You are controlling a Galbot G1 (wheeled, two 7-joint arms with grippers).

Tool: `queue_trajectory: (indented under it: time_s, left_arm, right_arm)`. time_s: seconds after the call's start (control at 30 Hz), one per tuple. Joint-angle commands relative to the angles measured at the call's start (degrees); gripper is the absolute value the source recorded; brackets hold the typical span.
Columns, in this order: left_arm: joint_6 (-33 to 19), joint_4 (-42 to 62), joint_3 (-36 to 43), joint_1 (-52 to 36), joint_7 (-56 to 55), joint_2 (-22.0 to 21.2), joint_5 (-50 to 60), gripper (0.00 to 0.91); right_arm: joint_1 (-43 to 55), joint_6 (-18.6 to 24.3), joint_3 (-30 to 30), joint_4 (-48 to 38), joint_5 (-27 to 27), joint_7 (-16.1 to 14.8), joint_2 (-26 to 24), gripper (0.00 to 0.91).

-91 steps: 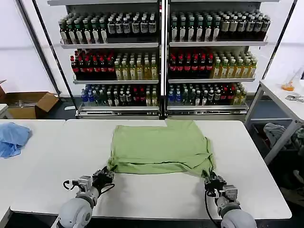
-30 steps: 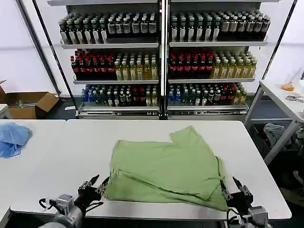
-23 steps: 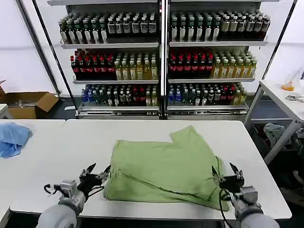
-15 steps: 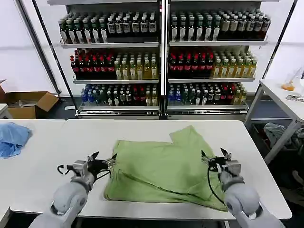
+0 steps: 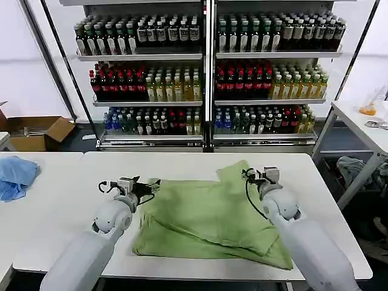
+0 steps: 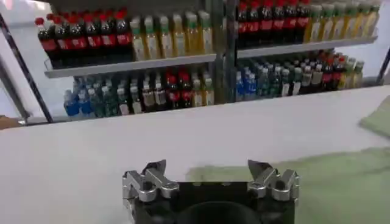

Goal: Fold and organize the clothes.

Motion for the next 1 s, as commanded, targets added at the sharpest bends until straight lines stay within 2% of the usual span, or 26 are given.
queue_trajectory:
  time_s: [0.03,0.33,0.7,0.73,0.77,0.83,0.87,0.9,0.93,0.97,1.0]
  left_arm:
    - [0.5,5.5,3.2,-5.1,0.0,-0.8,0.4,0.907]
    - [0.5,5.5,2.9,-4.0,1.0,-0.7,-0.9,0.907]
    - [0.4,8.0,2.4,-4.4,1.7,-1.8,-2.2,0.907]
    - [0.4,8.3,2.3,-4.5,1.6,-1.9,-2.2,0.796]
    - [0.4,8.5,2.3,-4.5,1.6,-1.9,-2.3,0.605]
    - [0.4,8.8,2.3,-4.5,1.7,-2.0,-2.4,0.423]
    - [0.4,8.9,2.3,-4.5,1.8,-2.0,-2.5,0.222]
    - [0.4,9.1,2.3,-4.4,1.9,-2.0,-2.6,0.151]
    - [0.4,9.3,2.3,-4.4,2.0,-2.1,-2.7,0.121]
    - [0.4,9.4,2.3,-4.4,2.2,-2.1,-2.7,0.081]
    - [0.4,9.7,2.3,-4.4,2.3,-2.2,-2.8,0.06]
  right_arm:
    - [7.9,-0.6,-3.2,-11.3,1.2,0.2,3.2,0.907]
    - [9.5,0.1,-3.3,-19.6,-0.6,-1.5,6.3,0.907]
    - [10.5,0.2,-2.7,-24.4,-1.3,-4.4,8.8,0.907]
    - [10.5,0.2,-2.8,-24.6,-1.4,-4.6,8.8,0.907]
    - [10.6,0.0,-2.8,-24.9,-1.4,-5.0,8.9,0.907]
    - [10.8,-0.2,-2.9,-25.3,-1.4,-5.6,8.9,0.907]
    - [10.8,-0.2,-2.9,-25.5,-1.4,-5.8,9.0,0.907]
    - [10.8,-0.4,-2.9,-25.6,-1.3,-6.0,9.0,0.836]
    - [10.9,-0.5,-3.0,-25.7,-1.3,-6.4,9.0,0.776]
    - [10.9,-0.6,-3.0,-25.8,-1.3,-6.7,9.1,0.635]
    - [10.9,-0.6,-3.0,-25.9,-1.3,-6.9,9.1,0.534]
